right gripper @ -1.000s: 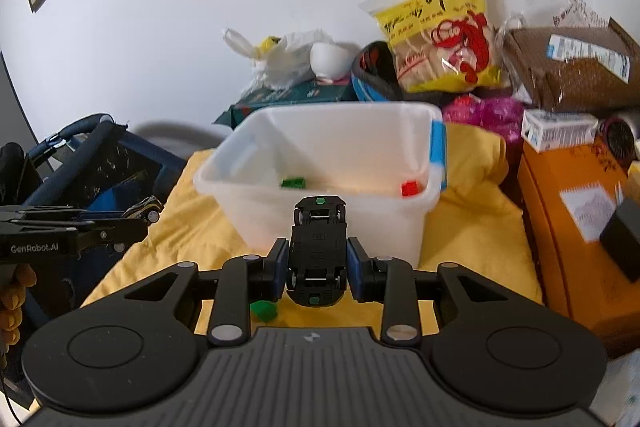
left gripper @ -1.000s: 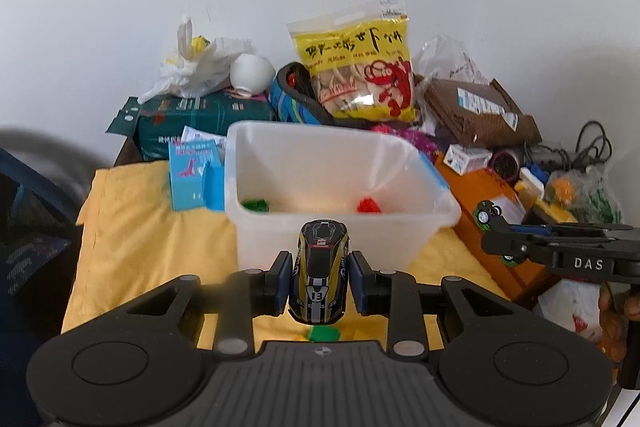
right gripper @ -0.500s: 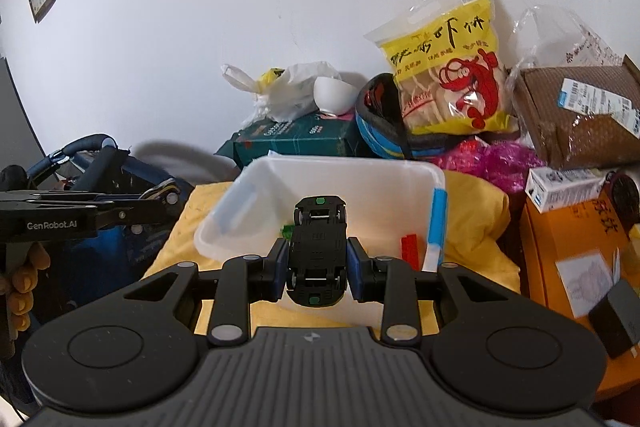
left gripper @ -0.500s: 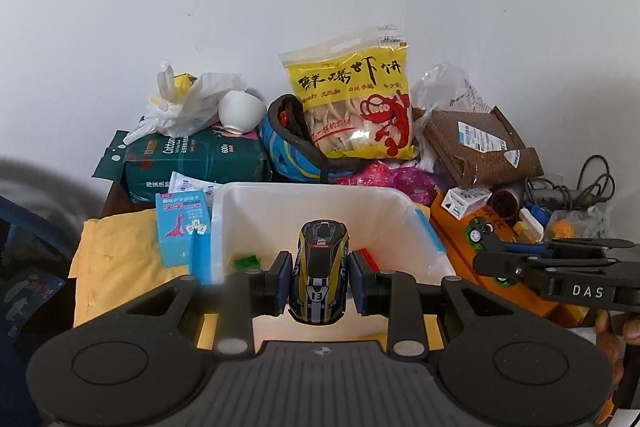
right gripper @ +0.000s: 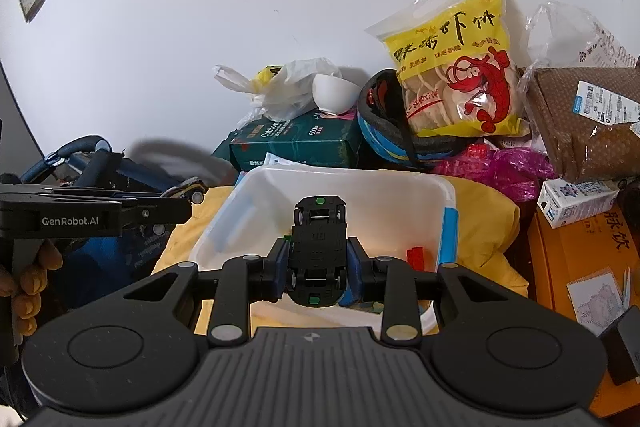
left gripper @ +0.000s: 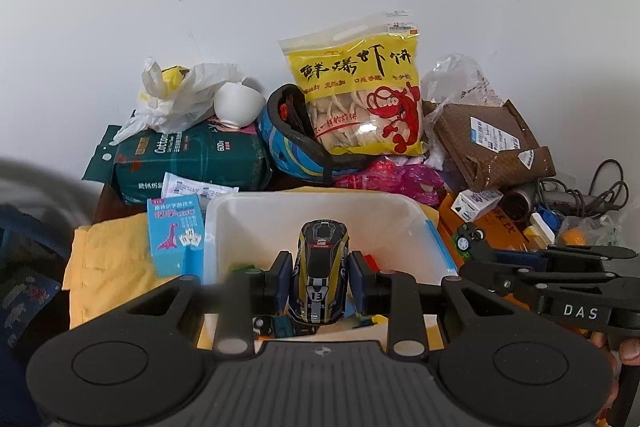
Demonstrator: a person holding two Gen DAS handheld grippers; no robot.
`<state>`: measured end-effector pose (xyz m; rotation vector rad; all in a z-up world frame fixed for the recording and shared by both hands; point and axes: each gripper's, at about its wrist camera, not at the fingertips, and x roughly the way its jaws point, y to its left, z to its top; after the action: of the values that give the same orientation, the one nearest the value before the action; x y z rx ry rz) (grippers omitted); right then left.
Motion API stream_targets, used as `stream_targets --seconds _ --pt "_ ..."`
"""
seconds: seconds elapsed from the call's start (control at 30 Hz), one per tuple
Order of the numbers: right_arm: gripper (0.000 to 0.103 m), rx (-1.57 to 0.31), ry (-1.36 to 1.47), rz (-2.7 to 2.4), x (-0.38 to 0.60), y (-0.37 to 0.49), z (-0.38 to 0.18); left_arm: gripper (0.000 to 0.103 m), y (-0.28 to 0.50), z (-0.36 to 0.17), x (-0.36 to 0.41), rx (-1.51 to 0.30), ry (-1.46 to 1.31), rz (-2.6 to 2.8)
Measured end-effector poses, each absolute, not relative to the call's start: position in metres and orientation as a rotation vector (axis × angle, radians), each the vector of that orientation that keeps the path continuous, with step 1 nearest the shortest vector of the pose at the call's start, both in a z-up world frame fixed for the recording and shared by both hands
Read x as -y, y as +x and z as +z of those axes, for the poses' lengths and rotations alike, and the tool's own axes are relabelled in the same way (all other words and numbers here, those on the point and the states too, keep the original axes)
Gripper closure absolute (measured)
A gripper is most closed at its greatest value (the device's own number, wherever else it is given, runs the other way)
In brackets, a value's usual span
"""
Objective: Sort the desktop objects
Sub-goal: 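Carry both cars over the bin and release them, then grasp the dark green car with the right tool while the left grasps the red block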
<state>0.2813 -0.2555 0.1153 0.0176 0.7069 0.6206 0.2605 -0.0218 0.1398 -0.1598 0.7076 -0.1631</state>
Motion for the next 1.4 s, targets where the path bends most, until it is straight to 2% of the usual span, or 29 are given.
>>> stream_targets --seconds 0.4,0.43,0.47,0.53,0.57,0.63,0.8,1.0,1.1,1.23,1.4 --pt "0.070 -0.775 -0.041 0.589 0.238 0.316 0.105 0.069 0.299 0.134 0.028 -0.779 -0.138 -0.159" --pt "0.070 -0.780 -0.046 0.586 0.237 0.319 0.104 0.062 0.302 0.133 0.028 -0.781 -0.142 -0.151" --pt "0.069 -0.788 -0.048 0.584 0.235 0.322 0.102 0.048 0.304 0.131 0.027 -0.786 -0.146 -0.144" --pt "0.067 -0.808 -0.062 0.578 0.233 0.329 0.099 0.038 0.308 0.127 0.026 -0.784 -0.136 -0.085" --pt "0.055 -0.812 -0.079 0.569 0.230 0.333 0.097 0.037 0.308 0.125 0.024 -0.782 -0.129 -0.064" --pt "0.037 -0.809 -0.108 0.534 0.229 0.336 0.095 0.037 0.307 0.120 0.020 -0.789 -0.127 -0.047" --pt "0.037 -0.798 -0.090 0.549 0.236 0.326 0.088 0.037 0.278 0.105 0.010 -0.751 -0.107 -0.052" --pt "0.037 -0.757 -0.070 0.610 0.248 0.266 0.068 0.037 0.205 0.064 0.010 -0.703 -0.083 -0.092" --pt "0.037 -0.781 -0.085 0.613 0.248 0.233 0.037 0.037 0.170 0.036 0.010 -0.724 -0.094 -0.085" --pt "0.041 -0.902 -0.102 0.575 0.242 0.205 -0.021 0.037 0.138 0.004 0.013 -0.763 -0.103 -0.084" --pt "0.042 -0.976 -0.029 0.539 0.232 0.197 -0.054 0.037 0.108 -0.014 0.013 -0.806 -0.092 -0.100"
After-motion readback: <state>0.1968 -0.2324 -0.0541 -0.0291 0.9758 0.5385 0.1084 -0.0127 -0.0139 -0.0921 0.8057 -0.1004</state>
